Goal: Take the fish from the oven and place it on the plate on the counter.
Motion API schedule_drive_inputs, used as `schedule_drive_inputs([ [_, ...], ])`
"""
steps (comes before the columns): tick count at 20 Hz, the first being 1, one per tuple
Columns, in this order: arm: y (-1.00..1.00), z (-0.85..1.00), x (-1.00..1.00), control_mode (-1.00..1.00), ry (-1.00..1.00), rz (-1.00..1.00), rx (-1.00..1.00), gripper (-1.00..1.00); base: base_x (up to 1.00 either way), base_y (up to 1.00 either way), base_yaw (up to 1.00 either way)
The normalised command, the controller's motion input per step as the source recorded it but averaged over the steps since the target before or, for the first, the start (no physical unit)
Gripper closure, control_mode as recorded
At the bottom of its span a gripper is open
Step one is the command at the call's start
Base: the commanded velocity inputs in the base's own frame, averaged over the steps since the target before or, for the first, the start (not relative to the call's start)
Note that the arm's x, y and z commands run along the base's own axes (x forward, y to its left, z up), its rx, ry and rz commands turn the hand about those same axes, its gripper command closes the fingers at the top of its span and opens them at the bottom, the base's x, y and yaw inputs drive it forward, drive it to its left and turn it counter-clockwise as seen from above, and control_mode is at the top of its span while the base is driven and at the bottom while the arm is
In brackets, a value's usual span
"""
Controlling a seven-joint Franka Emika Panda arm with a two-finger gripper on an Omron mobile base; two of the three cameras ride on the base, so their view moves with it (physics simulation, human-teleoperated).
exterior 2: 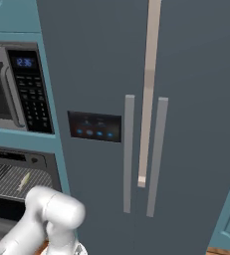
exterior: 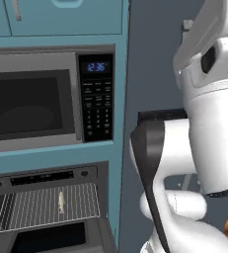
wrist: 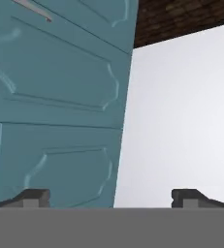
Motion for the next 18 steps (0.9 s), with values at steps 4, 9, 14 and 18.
schedule_drive_inputs([
  [4,0.84,0.07,-1.00,-1.00,0.60,0.31,0.28,-1.00,0.00,0.00,0.00],
  [9,1.00,-0.48,-0.39,-1.00,0.43,0.17,0.57,-1.00,0.00,0.00,0.00],
  [14,1.00,-1.00,0.84,-1.00,0.44,-0.03,0.26,-1.00,0.00,0.00,0.00],
  [18,1.00,-1.00,1.00,-1.00,0.42,-0.05,0.19,-1.00,0.00,0.00,0.00],
])
